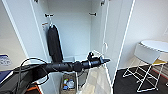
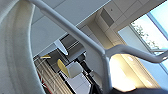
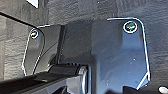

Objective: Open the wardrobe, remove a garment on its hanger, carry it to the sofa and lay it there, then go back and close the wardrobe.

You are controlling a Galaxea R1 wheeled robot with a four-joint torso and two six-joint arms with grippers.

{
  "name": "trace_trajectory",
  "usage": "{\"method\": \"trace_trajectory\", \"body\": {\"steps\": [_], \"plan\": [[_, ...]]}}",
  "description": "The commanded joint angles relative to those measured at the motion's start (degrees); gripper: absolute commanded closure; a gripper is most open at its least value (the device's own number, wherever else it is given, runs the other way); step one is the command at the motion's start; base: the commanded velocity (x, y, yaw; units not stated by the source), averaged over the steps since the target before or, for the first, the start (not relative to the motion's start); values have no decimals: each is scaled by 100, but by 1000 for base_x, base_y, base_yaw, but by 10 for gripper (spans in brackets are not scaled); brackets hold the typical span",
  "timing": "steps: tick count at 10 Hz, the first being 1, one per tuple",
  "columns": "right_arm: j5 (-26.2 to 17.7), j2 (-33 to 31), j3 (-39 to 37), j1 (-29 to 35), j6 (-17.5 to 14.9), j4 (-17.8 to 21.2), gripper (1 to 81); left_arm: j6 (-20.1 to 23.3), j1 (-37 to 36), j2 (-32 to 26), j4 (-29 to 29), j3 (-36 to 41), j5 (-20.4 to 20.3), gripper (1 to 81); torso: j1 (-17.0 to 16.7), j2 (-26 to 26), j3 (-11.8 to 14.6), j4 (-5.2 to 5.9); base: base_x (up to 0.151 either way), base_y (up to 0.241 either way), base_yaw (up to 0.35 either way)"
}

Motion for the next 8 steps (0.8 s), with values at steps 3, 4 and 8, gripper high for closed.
{"method": "trace_trajectory", "body": {"steps": [3,4,8], "plan": [[-312,38,42,210,7,36,10,72,-1004,-41,149,25,-76,811,2,0,0,0,0,0,-346],[-312,39,42,175,7,45,10,72,-987,-50,149,25,-50,811,2,0,0,0,0,0,-347],[-313,65,42,140,-1,115,10,72,-899,-59,202,16,249,811,2,0,0,0,0,0,-348]]}}
